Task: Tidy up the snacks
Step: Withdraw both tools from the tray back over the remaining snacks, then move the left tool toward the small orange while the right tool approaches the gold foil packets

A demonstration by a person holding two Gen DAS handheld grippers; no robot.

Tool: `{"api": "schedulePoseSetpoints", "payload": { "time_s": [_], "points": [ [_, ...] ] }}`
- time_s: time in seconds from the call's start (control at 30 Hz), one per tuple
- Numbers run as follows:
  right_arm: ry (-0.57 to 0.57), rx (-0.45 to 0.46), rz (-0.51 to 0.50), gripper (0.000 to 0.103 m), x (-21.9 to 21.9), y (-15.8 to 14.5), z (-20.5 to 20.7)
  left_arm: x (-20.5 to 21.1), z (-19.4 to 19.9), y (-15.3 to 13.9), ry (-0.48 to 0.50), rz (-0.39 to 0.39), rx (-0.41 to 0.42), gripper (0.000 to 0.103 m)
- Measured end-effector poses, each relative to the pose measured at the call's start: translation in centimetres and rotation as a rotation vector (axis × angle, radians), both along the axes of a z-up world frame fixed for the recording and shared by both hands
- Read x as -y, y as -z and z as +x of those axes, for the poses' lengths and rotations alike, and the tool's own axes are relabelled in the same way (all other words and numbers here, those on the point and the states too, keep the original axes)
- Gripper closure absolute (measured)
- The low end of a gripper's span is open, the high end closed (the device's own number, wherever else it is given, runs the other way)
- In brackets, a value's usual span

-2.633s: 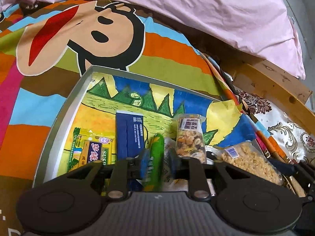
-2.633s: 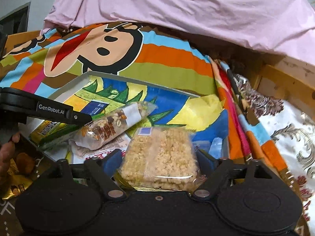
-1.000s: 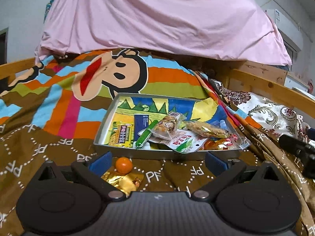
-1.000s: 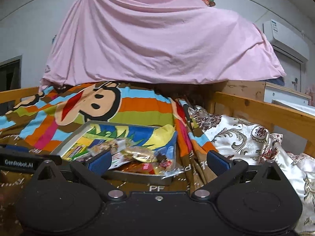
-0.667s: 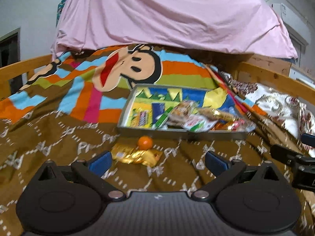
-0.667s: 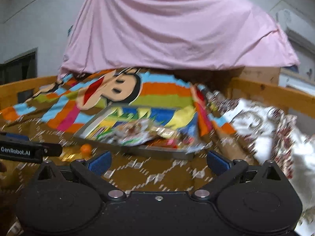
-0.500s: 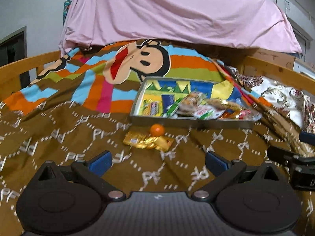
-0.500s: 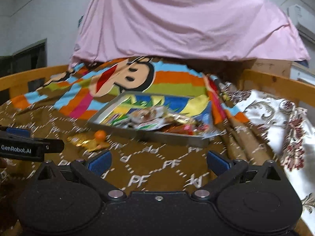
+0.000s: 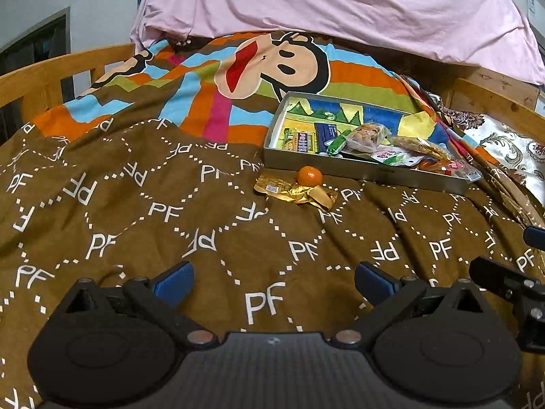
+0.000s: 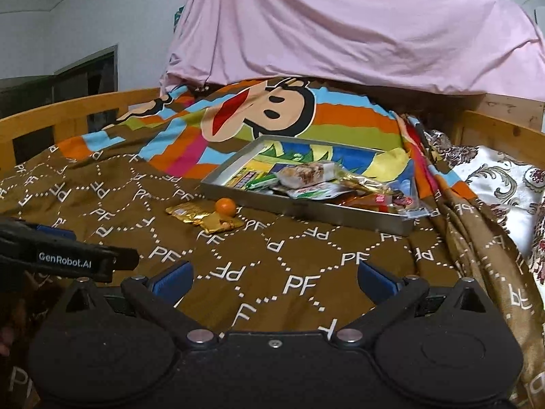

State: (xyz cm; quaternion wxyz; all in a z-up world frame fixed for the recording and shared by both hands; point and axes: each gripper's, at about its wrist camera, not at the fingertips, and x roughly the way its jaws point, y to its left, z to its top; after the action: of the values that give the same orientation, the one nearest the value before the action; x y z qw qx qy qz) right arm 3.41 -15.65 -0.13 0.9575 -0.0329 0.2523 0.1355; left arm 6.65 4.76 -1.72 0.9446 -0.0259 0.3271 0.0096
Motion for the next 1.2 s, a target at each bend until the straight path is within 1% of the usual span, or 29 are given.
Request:
{"api": "schedulePoseSetpoints", "payload": {
  "time_s": [0.1, 0.27, 0.57, 0.77, 1.0, 1.2],
  "points": [
    [-0.001, -0.009, 0.003, 0.001, 0.0, 0.1, 0.1, -0.1, 0.1, -0.1, 0.001, -0.002, -0.002, 0.001],
    [-0.006, -0.033, 0.014, 0.001, -0.1, 0.5, 0.3, -0.3, 0.6, 0.1, 0.012, -0.017, -0.03, 0.001],
    [-0.014, -0.046, 0.01, 0.001, -0.4, 0.8, 0.8, -1.0, 1.5, -0.5, 0.019, -0.012, -0.026, 0.001],
    [-0.033, -0.024, -0.009, 0.001, -1.2, 0.4, 1.4, -1.9, 1.9, -1.2, 0.024, 0.021, -0.009, 0.001],
    [-0.074, 0.014, -0.021, 0.001, -2.4, -0.5, 2.4, -2.9, 3.0, -2.3, 0.013, 0.028, 0.025, 0.001],
    [-0.092, 0.023, -0.027, 0.001, -3.3, -0.6, 3.9, -3.7, 4.6, -3.1, 0.007, 0.034, 0.048, 0.001]
  ]
}}
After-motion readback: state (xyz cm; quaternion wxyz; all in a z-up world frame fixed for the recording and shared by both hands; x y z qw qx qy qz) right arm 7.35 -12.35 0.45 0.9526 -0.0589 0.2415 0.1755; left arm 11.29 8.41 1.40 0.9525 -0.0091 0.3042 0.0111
